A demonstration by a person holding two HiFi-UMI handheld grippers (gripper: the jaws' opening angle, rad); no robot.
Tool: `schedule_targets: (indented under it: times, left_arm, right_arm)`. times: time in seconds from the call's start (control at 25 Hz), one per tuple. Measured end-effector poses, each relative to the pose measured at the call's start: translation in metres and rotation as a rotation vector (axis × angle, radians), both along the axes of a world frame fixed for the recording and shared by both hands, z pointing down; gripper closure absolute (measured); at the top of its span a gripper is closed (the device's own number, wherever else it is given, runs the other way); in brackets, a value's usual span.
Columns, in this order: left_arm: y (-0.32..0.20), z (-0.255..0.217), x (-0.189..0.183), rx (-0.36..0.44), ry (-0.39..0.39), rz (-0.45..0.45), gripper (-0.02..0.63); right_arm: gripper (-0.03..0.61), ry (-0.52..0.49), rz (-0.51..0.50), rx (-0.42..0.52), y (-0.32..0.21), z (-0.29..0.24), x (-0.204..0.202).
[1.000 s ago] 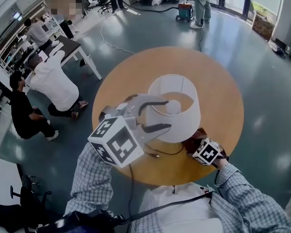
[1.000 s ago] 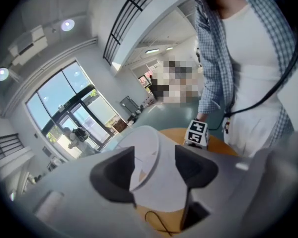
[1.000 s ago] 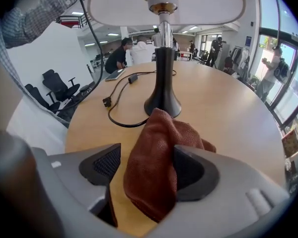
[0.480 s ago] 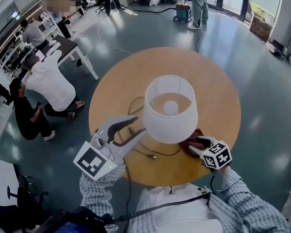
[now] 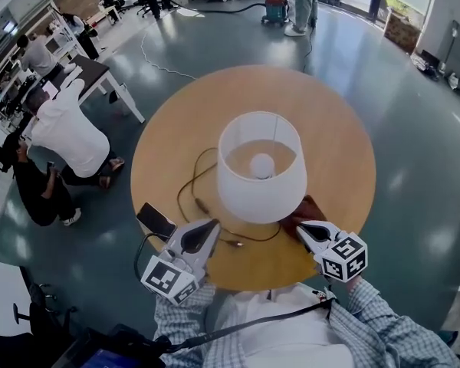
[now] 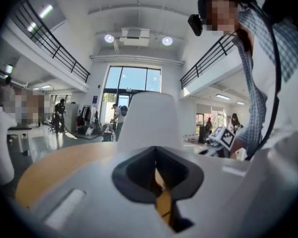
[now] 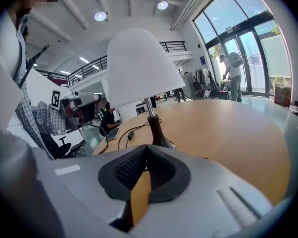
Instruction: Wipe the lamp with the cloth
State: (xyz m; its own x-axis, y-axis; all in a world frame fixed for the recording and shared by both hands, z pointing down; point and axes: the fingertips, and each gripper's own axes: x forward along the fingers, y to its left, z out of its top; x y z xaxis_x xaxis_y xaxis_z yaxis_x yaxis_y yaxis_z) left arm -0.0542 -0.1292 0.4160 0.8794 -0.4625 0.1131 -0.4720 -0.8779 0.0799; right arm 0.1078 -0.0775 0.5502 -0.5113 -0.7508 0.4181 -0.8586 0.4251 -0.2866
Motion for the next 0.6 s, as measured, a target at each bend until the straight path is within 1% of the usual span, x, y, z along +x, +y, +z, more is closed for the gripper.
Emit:
schedule_targets:
  times: [0.12, 0.2, 0.28, 0.44, 0.6]
  left_arm:
    - [0.013, 0.037, 0.004, -0.072, -0.014, 0.036, 0.608]
    - [0.022, 0.060, 0.008, -0.121, -0.005, 0.063, 0.609]
    - [0.030, 0.076, 0.017, -0.164, -0.003, 0.083, 0.609]
    - [0.043, 0.103, 0.034, -0.226, -0.039, 0.134, 0.609]
    - [0.060, 0.121, 0.045, -0.285, -0.057, 0.177, 0.609]
  right_arm:
    - [0.575, 0.014, 0.022, 0.048, 0.005, -0.001, -0.006]
    - [0.575, 0.014, 0.019, 0.057, 0.007, 0.000, -0.012]
    - [0.575, 0.012, -0.010, 0.051, 0.010, 0.002, -0.021]
    - [0.575, 0.016, -0.076, 0.034, 0.014, 0.010, -0.044]
    - [0.575, -0.022, -0.078, 0.009, 0.017, 0.016, -0.057]
